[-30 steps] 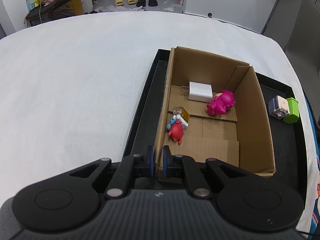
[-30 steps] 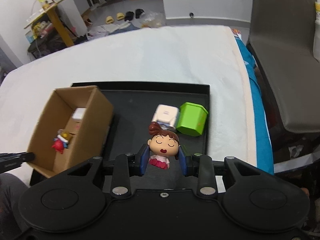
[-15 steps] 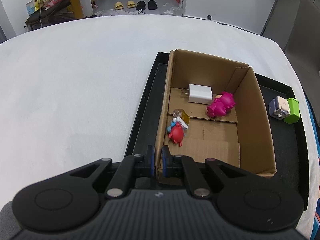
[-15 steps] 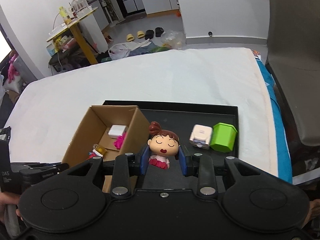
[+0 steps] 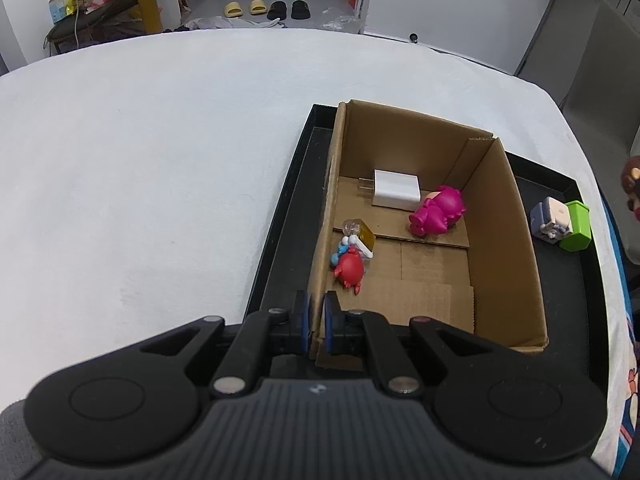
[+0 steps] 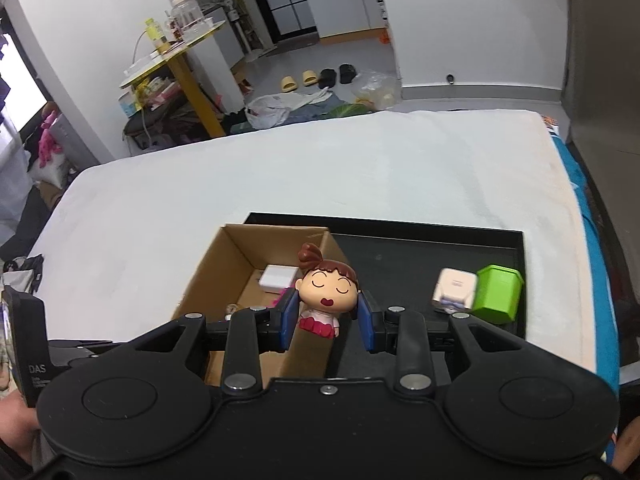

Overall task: Organize rigid objects
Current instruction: 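Carry the girl figurine with the right tool over the box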

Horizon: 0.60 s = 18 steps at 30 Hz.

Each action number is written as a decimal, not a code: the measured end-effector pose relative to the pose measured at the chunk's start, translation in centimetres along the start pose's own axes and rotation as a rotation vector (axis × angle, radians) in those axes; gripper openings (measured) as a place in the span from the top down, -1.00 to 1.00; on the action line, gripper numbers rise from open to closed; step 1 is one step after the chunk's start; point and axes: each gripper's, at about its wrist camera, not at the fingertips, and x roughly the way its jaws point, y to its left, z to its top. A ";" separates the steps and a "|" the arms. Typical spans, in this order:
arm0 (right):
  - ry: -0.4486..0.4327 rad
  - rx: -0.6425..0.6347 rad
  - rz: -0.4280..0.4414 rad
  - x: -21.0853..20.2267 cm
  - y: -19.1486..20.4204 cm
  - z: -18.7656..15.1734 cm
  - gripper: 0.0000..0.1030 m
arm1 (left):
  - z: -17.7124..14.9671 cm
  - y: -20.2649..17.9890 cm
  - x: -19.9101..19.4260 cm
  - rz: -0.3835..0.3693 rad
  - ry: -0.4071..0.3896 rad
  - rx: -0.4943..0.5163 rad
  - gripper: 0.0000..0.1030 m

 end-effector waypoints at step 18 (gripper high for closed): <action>0.158 -0.050 0.049 5.8 5.3 1.4 0.39 | -0.3 1.1 0.0 -0.042 -0.018 -0.066 0.86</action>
